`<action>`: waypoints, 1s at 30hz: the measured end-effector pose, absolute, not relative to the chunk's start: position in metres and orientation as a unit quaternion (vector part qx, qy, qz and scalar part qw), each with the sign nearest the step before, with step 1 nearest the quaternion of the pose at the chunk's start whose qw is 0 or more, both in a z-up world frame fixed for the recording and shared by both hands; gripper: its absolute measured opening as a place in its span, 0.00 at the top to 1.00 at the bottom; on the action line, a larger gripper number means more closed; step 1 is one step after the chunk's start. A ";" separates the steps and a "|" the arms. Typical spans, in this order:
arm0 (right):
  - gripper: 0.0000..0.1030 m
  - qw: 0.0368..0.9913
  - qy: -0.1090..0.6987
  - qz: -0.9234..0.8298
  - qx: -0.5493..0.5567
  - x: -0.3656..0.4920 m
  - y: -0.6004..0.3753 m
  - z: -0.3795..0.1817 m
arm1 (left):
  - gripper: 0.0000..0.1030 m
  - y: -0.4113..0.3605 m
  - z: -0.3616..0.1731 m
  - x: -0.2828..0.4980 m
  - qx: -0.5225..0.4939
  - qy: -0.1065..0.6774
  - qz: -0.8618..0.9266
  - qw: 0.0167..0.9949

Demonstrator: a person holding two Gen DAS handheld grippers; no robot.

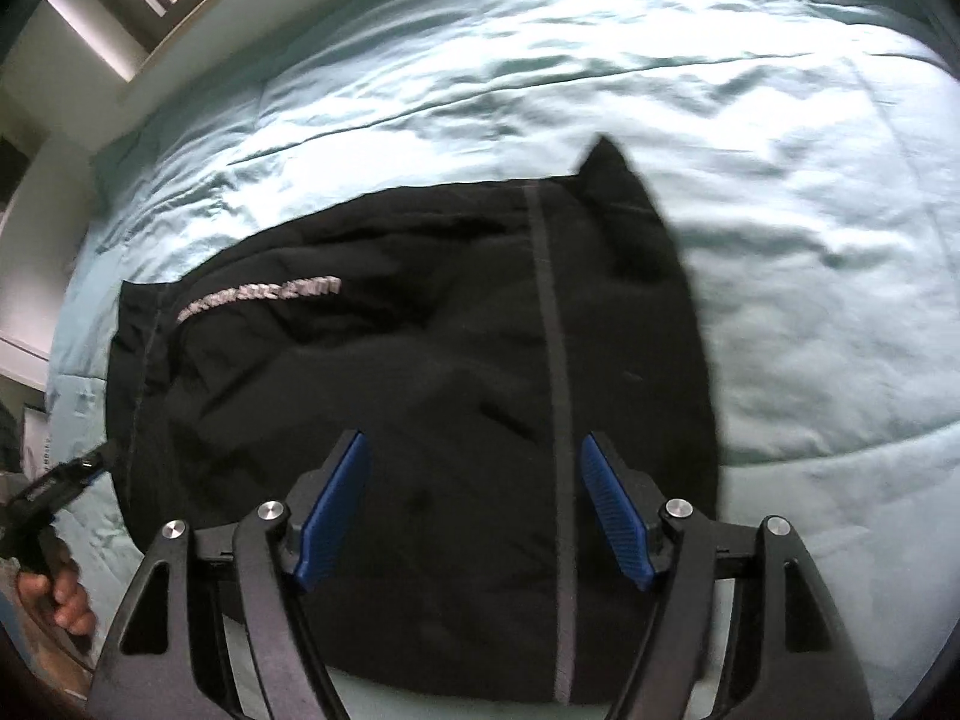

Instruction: Fold large clothes

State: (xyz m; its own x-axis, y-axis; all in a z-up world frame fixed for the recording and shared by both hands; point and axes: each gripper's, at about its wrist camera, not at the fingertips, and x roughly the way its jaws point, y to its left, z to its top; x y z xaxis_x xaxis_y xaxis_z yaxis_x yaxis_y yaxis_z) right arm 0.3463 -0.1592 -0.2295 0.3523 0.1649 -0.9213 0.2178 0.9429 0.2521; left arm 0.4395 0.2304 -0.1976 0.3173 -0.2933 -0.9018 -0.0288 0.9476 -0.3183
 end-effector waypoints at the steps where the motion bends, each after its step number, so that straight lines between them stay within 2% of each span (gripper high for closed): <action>1: 0.28 0.805 0.569 -0.023 0.165 0.340 -0.164 -0.227 | 0.59 0.236 -0.194 0.436 -0.142 0.577 -0.080 0.800; 10: 0.27 0.807 0.563 -0.049 0.174 0.301 -0.194 -0.213 | 0.58 0.274 -0.177 0.421 -0.160 0.567 -0.077 0.804; 14: 0.27 0.804 0.566 -0.057 0.176 0.299 -0.202 -0.217 | 0.49 0.287 -0.176 0.424 -0.160 0.564 -0.065 0.807; 17: 0.27 0.801 0.567 -0.058 0.185 0.301 -0.207 -0.220 | 0.37 0.288 -0.176 0.433 -0.152 0.562 -0.078 0.809; 24: 0.27 0.800 0.568 -0.066 0.180 0.315 -0.212 -0.226 | 0.36 0.299 -0.197 0.465 -0.163 0.583 -0.076 0.792; 30: 0.24 0.788 0.575 -0.049 0.216 0.333 -0.228 -0.250 | 0.36 0.300 -0.243 0.501 -0.191 0.627 -0.143 0.741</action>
State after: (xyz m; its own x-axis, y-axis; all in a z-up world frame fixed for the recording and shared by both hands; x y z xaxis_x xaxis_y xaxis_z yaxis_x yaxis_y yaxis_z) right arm 0.3334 -0.2282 -0.2501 0.3339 0.1714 -0.9269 0.3252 0.9020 0.2840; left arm 0.5012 0.2997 -0.2434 0.1721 -0.4522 -0.8751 -0.0279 0.8858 -0.4632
